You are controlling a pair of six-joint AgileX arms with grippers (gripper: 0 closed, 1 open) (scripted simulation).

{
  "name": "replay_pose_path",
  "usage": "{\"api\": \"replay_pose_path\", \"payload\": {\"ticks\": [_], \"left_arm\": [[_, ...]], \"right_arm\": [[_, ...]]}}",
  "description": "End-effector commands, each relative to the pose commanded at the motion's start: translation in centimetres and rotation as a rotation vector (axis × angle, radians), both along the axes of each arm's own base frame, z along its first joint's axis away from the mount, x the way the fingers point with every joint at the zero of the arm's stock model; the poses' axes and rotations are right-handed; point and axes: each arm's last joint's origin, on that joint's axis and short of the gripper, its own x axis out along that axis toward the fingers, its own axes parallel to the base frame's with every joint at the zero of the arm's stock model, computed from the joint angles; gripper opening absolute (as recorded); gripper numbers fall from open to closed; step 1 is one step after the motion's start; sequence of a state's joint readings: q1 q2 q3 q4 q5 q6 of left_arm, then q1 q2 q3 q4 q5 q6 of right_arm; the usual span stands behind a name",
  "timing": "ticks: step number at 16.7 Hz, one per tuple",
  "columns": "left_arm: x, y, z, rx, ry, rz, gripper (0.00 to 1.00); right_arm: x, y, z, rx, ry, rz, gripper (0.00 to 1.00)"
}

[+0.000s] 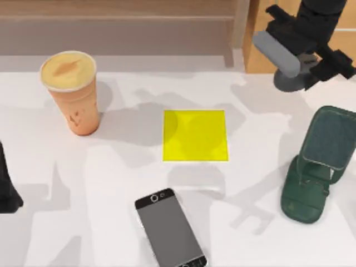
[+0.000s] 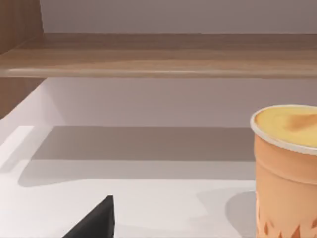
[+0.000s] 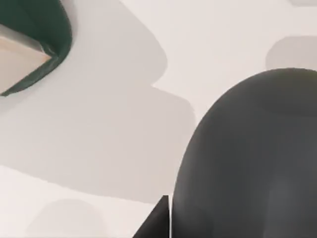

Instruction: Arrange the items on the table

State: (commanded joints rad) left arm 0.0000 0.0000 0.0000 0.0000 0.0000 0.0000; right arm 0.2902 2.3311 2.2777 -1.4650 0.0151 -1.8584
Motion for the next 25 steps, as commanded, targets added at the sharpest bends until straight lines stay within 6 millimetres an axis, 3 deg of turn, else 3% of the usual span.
{"api": "replay_pose_path", "payload": {"ticks": [5,8,10,25], "left_arm": [[0.0,0.0,0.0,0.000,0.000,0.000,1.00],[0.0,0.0,0.0,0.000,0.000,0.000,1.00],[0.0,0.0,0.0,0.000,0.000,0.000,1.00],[0.0,0.0,0.0,0.000,0.000,0.000,1.00]], "right_arm": [[0.3,10.3,-4.8,-0.018,0.027,0.577,0.00],[-0.8,14.3,-7.6,-0.023,0.047,0.814,0.00],[-1.4,15.9,-8.9,-0.025,0.057,0.913,0.00],[-1.6,16.7,-10.5,-0.025,0.064,0.957,0.00]]}}
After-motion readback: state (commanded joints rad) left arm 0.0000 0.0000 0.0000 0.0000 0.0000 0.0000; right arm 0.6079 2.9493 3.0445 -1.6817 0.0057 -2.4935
